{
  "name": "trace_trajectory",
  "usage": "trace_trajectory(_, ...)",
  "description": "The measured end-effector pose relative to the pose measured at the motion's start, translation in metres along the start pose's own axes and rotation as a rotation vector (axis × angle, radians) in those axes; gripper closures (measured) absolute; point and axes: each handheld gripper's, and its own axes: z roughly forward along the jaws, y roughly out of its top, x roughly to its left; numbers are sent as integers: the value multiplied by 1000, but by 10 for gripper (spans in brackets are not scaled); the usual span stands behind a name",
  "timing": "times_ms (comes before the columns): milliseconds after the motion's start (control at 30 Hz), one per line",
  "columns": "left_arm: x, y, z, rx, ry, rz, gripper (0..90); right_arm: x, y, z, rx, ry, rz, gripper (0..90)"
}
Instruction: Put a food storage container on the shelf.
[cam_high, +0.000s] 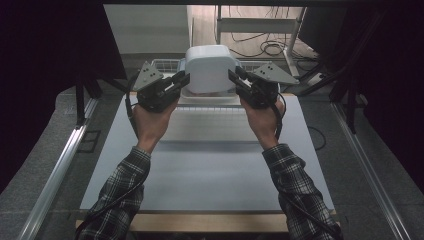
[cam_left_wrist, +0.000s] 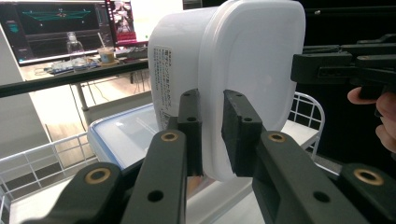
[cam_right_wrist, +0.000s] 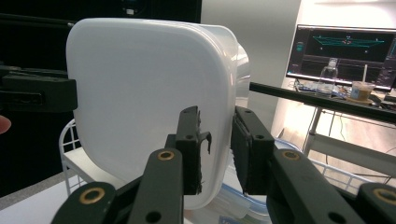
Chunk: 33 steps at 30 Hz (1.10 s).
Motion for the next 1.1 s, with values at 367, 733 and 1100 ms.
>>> trace_trajectory(367,4,5,9,-14,10,-24,761,-3,0,10,-4,-13,11,681)
trace_trajectory(733,8,8,15,-30,33,-33,733,-6,5,17,-11,-6,20,664)
trace_trajectory(1100,14,13,22,-33,37,-54,732,-8,10,25,-16,-20,22,654)
